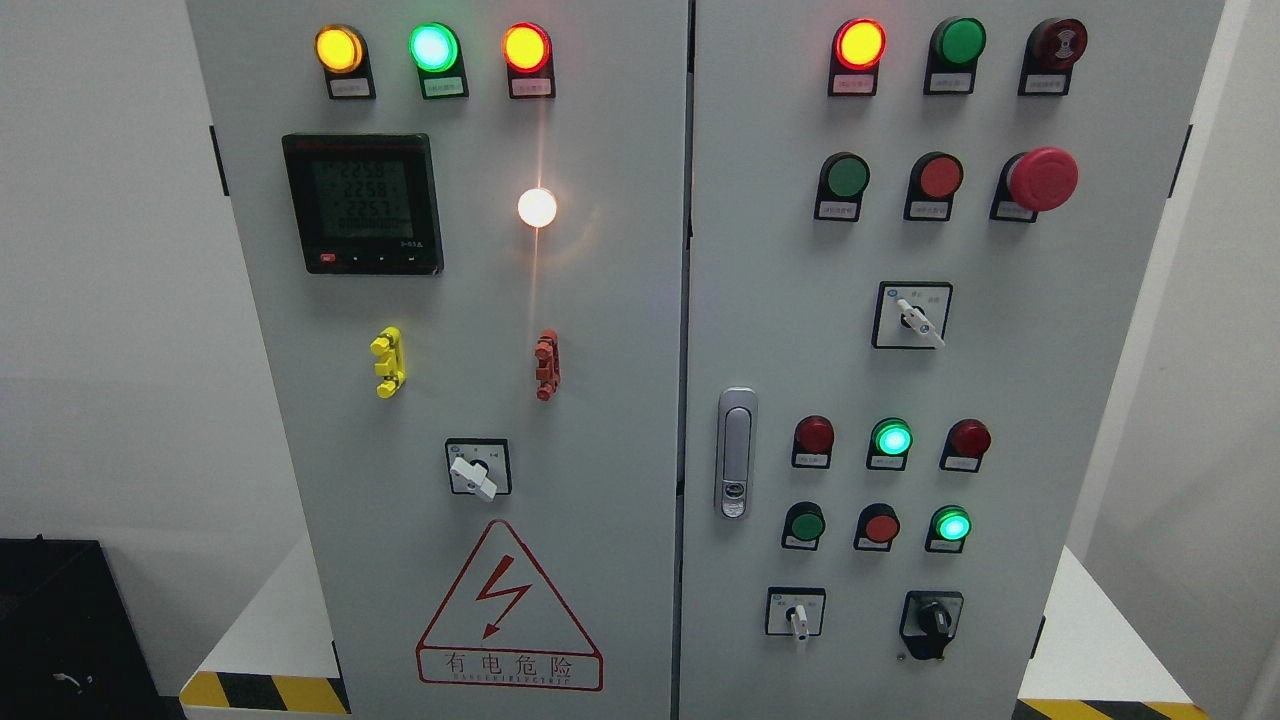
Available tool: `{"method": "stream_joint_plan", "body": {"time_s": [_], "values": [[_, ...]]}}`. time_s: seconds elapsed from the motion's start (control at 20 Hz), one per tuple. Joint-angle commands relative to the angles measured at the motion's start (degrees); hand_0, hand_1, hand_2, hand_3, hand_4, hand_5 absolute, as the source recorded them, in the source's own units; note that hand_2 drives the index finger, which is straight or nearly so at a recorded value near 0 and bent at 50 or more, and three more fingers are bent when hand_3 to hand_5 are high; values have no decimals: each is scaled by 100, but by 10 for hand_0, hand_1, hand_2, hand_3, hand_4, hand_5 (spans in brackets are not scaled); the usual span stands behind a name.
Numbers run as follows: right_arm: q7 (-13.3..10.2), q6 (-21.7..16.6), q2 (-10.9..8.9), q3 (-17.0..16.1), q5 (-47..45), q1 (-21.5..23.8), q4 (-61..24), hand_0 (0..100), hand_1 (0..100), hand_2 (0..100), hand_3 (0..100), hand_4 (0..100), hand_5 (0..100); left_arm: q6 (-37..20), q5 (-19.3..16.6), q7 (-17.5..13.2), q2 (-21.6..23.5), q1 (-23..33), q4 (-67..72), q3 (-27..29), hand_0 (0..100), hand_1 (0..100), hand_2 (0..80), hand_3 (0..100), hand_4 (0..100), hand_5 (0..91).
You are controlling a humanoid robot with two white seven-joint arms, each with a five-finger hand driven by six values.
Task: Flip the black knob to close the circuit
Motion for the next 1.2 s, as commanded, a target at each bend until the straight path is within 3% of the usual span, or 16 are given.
{"method": "stream_joint_plan", "body": {"time_s": [0.0,0.1,0.25,0.6,1.15], "values": [[22,202,173,-193,717,-336,-2280,0,0,909,1000,902,906,0,0,4,0,0,0,0,120,556,0,0,0,0],[48,228,182,-193,805,-547,-2350,0,0,910,1000,913,917,0,0,4,0,0,0,0,120,556,0,0,0,0],[364,447,191,-140,971,-889,-2377,0,0,913,1000,914,920,0,0,4,0,0,0,0,120,556,0,0,0,0],[637,772,217,36,1148,-1470,-2368,0,0,913,1000,918,923,0,0,4,0,0,0,0,120,556,0,0,0,0],[830,1019,226,80,1315,-2086,-2148,0,0,914,1000,918,924,0,0,4,0,0,0,0,120,556,0,0,0,0]]}}
